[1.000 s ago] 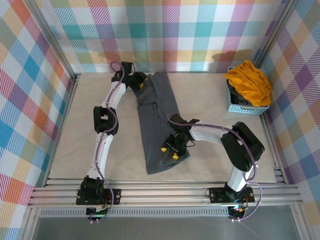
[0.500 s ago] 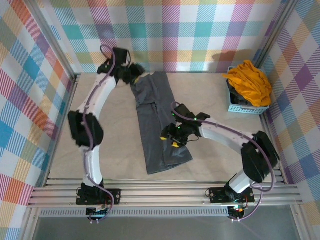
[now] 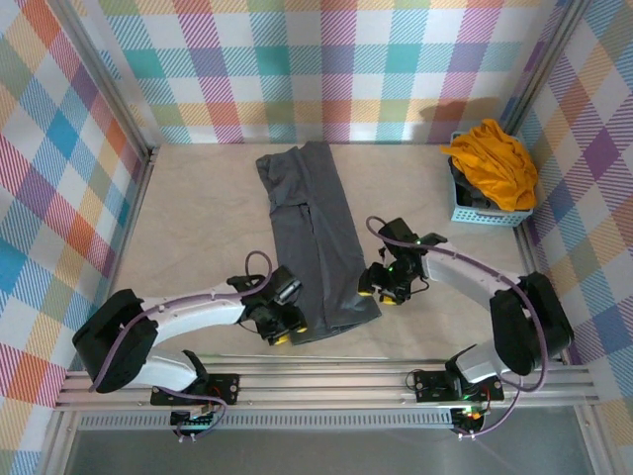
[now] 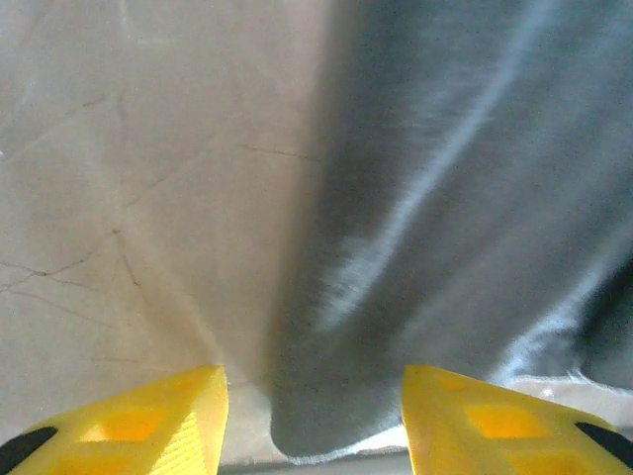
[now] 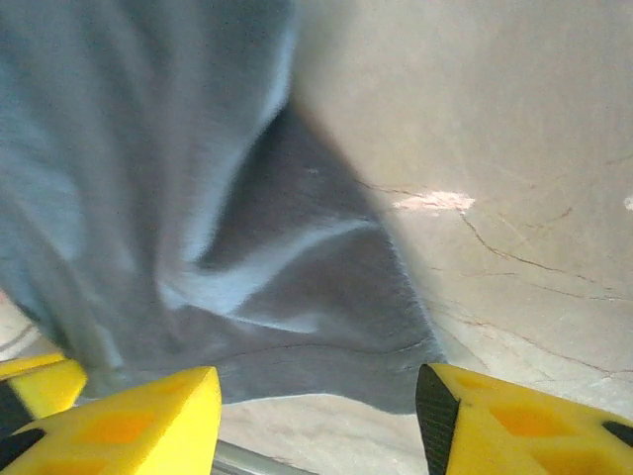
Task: Fold and stack the t-shirts
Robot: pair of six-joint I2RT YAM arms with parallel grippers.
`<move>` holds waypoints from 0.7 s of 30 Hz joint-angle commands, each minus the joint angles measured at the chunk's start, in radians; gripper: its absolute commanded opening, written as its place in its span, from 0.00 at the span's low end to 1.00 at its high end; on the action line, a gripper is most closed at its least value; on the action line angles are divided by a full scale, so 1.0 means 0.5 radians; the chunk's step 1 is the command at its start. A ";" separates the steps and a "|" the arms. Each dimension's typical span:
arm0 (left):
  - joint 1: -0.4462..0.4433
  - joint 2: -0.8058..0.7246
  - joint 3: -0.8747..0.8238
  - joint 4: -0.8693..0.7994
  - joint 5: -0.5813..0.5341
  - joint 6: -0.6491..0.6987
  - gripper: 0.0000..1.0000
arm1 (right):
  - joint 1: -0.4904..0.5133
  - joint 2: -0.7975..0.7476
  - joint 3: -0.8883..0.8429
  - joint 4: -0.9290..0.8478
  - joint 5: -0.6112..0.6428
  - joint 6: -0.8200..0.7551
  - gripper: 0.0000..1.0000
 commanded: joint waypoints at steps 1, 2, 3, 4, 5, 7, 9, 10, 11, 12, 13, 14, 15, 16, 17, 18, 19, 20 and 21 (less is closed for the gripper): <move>-0.043 -0.019 -0.011 0.240 -0.108 -0.154 0.52 | -0.004 0.028 -0.069 0.044 -0.038 -0.099 0.56; -0.043 -0.005 -0.003 0.261 -0.109 -0.146 0.52 | -0.004 0.042 -0.081 0.068 -0.042 -0.097 0.56; -0.043 0.026 0.011 0.262 -0.101 -0.135 0.52 | -0.004 0.066 -0.080 0.085 -0.047 -0.095 0.55; -0.045 0.059 0.027 0.253 -0.094 -0.124 0.51 | 0.000 0.089 -0.081 0.102 -0.054 -0.092 0.55; -0.052 0.096 0.035 0.260 -0.091 -0.119 0.50 | -0.001 0.117 -0.074 0.116 -0.056 -0.091 0.55; -0.070 0.149 0.012 0.386 -0.084 -0.143 0.48 | 0.002 0.166 -0.059 0.136 -0.053 -0.090 0.54; -0.080 0.201 -0.001 0.504 -0.090 -0.150 0.41 | 0.002 0.227 -0.045 0.158 -0.063 -0.090 0.52; -0.083 0.223 -0.001 0.537 -0.099 -0.145 0.38 | 0.005 0.248 -0.041 0.174 -0.076 -0.084 0.50; -0.083 0.241 0.002 0.553 -0.114 -0.142 0.32 | 0.012 0.273 -0.041 0.190 -0.088 -0.073 0.48; -0.083 0.247 0.007 0.544 -0.139 -0.132 0.26 | 0.026 0.292 -0.036 0.199 -0.093 -0.060 0.44; -0.083 0.234 0.011 0.523 -0.178 -0.123 0.21 | 0.038 0.293 -0.033 0.206 -0.093 -0.044 0.39; -0.083 0.206 0.008 0.491 -0.216 -0.120 0.16 | 0.058 0.284 -0.038 0.212 -0.093 -0.023 0.32; -0.083 0.164 0.008 0.448 -0.259 -0.111 0.11 | 0.083 0.256 -0.049 0.218 -0.087 0.013 0.26; -0.083 0.120 0.011 0.399 -0.302 -0.095 0.07 | 0.109 0.221 -0.071 0.233 -0.087 0.048 0.21; -0.083 0.059 0.010 0.350 -0.345 -0.077 0.03 | 0.141 0.179 -0.095 0.241 -0.087 0.098 0.16; -0.080 -0.006 0.006 0.218 -0.390 -0.059 0.00 | 0.175 0.140 -0.121 0.243 -0.087 0.159 0.09; -0.074 -0.068 -0.002 0.145 -0.425 -0.050 0.00 | 0.214 0.108 -0.145 0.245 -0.081 0.220 0.04; -0.068 -0.150 -0.015 0.057 -0.465 -0.044 0.00 | 0.263 0.066 -0.171 0.250 -0.078 0.299 0.00; -0.063 -0.245 -0.042 -0.040 -0.513 -0.050 0.00 | 0.331 0.024 -0.196 0.261 -0.072 0.387 0.00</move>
